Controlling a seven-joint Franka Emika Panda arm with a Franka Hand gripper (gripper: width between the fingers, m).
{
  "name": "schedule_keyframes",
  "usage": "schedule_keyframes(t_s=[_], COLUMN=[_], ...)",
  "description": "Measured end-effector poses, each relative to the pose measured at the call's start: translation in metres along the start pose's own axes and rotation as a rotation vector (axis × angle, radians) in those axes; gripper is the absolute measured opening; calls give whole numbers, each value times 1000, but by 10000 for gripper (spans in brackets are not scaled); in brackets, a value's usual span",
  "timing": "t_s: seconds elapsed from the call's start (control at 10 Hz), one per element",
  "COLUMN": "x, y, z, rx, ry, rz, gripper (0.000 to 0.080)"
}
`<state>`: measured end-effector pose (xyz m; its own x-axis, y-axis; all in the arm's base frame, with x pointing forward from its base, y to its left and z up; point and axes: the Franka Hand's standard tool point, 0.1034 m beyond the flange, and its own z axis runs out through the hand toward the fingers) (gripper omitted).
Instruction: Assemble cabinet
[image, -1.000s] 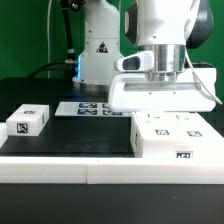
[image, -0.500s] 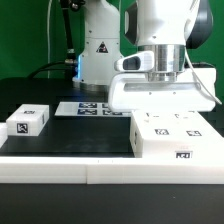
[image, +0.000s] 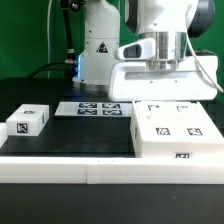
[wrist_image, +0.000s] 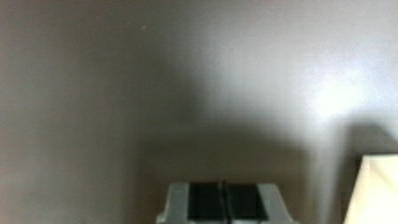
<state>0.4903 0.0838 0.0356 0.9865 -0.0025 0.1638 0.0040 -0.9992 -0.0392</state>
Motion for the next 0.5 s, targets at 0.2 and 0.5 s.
schedule_keyframes(t_s=[0.2,0.5], x=[9,10], y=[4,3], z=[-24,-27], rx=[9,10], ry=[1,4], rz=[8,7], gripper=[2,2])
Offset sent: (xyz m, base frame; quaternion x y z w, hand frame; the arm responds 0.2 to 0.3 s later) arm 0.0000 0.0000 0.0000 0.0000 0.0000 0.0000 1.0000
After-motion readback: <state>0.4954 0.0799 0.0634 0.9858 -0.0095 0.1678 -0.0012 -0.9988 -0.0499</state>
